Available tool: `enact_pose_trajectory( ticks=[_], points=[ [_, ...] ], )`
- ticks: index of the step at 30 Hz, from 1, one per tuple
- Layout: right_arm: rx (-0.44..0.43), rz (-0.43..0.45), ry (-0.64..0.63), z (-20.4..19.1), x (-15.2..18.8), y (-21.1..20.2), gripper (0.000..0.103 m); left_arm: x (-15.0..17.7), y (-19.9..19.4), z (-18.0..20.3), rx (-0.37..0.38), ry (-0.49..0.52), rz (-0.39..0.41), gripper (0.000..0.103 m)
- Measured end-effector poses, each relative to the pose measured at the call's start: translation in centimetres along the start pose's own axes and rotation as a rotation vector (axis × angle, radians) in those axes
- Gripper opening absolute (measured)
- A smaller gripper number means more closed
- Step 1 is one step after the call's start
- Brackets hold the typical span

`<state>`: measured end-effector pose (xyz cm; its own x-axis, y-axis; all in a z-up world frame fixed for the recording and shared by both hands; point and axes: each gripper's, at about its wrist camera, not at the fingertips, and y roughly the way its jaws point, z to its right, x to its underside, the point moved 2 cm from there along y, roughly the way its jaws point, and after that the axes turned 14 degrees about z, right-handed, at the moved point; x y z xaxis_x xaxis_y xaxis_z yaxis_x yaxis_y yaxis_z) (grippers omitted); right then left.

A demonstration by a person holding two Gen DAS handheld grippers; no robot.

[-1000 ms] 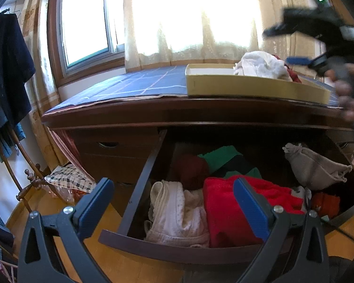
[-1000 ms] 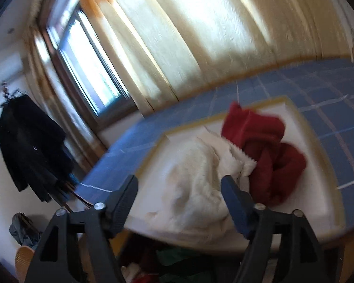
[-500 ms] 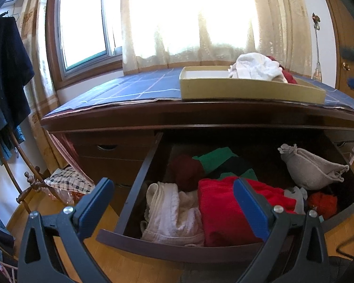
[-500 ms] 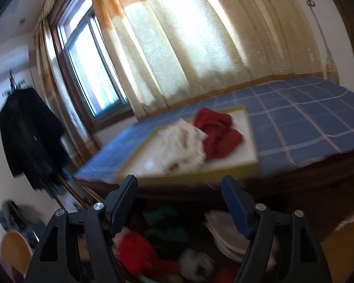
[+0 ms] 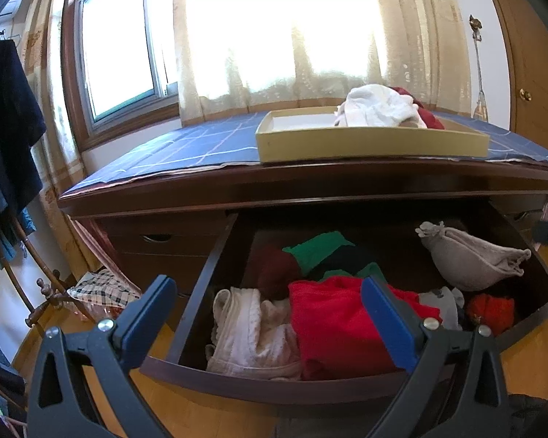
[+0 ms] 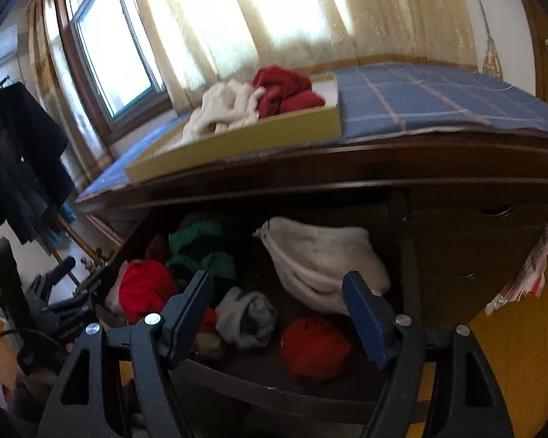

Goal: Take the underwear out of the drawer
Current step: 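Lower the right gripper into the drawer and grasp the beige underwear, then lift the beige underwear to the tray and release it with the right gripper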

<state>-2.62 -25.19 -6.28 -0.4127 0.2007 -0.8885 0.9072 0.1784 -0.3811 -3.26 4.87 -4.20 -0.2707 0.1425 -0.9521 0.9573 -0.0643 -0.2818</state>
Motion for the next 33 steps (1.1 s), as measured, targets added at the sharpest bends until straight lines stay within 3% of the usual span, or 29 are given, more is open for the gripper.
enact_pose_trajectory(
  ticks=[11,16,20,23,25,30,33],
  points=[
    [0.038,-0.090,-0.336,-2.7,-0.3,3.5,0.075,0.1,0.1,-0.1,0.001,-0.007,-0.007,0.103],
    [0.038,-0.229,-0.444,-2.9,-0.2,7.4,0.075,0.2,0.1,0.0,0.002,0.000,-0.006,0.103],
    [0.108,-0.348,-0.561,-3.0,1.4,10.5,0.075,0.3,0.3,0.0,0.002,0.000,-0.016,0.103],
    [0.131,-0.431,-0.601,-2.9,2.7,12.3,0.067,0.4,0.4,-0.1,0.002,0.000,-0.017,0.103],
    [0.146,-0.488,-0.623,-2.7,3.5,13.3,0.053,0.5,0.4,-0.1,0.002,-0.003,-0.020,0.103],
    [0.173,-0.534,-0.687,-2.8,3.9,14.4,0.053,0.6,0.4,-0.3,0.002,-0.006,-0.024,0.103],
    [0.186,-0.551,-0.725,-2.7,4.4,14.7,0.046,0.6,0.3,-0.3,0.003,-0.009,-0.021,0.103]
  ],
)
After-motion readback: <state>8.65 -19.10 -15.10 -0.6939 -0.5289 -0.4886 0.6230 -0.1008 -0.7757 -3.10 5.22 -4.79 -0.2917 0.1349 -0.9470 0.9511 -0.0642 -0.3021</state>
